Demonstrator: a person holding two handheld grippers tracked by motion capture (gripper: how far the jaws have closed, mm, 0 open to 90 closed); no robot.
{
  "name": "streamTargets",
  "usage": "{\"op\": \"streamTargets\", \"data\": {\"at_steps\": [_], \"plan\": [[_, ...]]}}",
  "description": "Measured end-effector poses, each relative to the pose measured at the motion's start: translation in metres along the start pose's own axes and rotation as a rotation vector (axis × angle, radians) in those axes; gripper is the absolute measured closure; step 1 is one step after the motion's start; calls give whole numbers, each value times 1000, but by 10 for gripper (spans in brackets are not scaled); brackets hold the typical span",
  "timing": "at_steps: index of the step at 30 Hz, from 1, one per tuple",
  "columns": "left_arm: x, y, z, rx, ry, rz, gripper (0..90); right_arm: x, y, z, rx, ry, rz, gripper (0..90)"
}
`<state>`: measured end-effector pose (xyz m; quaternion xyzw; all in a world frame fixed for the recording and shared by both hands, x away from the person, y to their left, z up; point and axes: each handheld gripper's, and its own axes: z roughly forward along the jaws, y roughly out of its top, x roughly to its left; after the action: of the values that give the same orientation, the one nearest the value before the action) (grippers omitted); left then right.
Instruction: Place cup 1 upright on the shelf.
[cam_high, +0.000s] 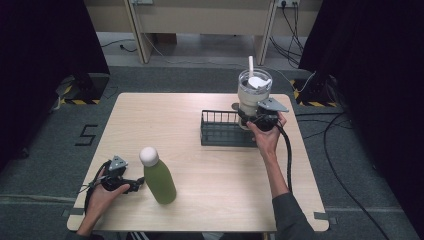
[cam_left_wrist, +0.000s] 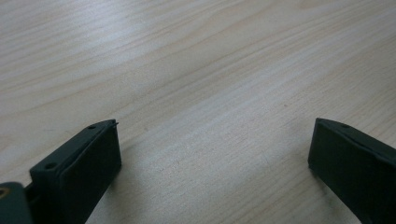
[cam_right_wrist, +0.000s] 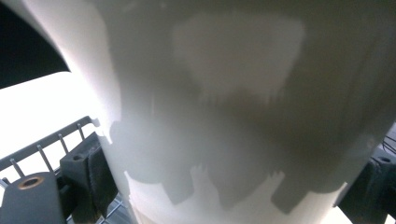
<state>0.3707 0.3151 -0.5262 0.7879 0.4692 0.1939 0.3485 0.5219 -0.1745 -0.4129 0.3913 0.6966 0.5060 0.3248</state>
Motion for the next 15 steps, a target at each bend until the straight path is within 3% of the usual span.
{"op": "streamTargets", "data": {"at_steps": [15], "plan": [[0, 0, 0, 0, 0, 0, 17, 0, -19, 6, 12, 7, 32, 108]]}}
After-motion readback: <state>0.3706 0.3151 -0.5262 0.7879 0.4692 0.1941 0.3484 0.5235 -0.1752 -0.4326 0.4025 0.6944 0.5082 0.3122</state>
